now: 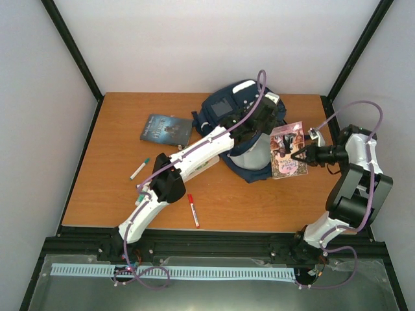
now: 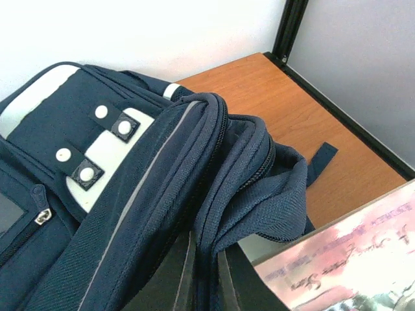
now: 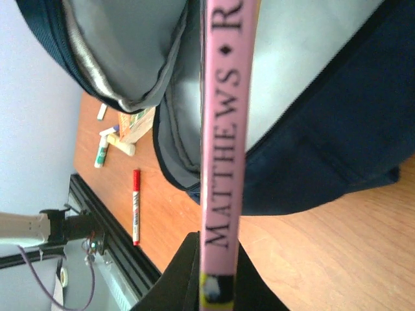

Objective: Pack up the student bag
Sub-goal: Place the book in the student bag.

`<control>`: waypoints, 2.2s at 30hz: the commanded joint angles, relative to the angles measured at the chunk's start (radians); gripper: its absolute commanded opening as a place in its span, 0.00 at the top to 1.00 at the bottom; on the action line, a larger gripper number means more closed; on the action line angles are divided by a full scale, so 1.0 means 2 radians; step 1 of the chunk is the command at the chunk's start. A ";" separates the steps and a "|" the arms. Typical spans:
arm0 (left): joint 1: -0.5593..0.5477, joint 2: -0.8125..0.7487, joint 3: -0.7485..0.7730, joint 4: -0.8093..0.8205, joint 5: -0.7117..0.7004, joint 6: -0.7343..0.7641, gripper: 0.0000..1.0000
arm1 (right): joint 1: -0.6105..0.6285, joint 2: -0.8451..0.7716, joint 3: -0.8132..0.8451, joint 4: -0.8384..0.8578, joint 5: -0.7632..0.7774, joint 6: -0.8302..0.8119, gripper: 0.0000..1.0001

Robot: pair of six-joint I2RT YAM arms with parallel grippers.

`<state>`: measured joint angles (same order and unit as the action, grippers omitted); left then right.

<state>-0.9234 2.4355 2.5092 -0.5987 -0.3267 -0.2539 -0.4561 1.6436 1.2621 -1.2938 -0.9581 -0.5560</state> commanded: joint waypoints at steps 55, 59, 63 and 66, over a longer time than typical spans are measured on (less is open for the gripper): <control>-0.066 -0.205 -0.216 0.014 0.126 0.109 0.99 | 0.103 0.040 -0.109 0.203 0.007 0.107 0.27; -0.068 -0.236 -0.259 0.036 0.124 0.104 0.99 | 0.101 -0.052 -0.128 0.187 0.068 0.073 0.25; -0.068 -0.253 -0.280 0.040 0.120 0.102 0.99 | 0.101 -0.134 -0.142 0.170 0.090 0.032 0.27; -0.068 -0.263 -0.306 0.053 0.119 0.099 0.99 | 0.097 -0.189 -0.147 0.156 0.089 -0.009 0.30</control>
<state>-1.0447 1.9724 1.9335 -0.5587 -0.0860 -0.0444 -0.2543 1.3842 0.9760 -0.9630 -0.7990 -0.4366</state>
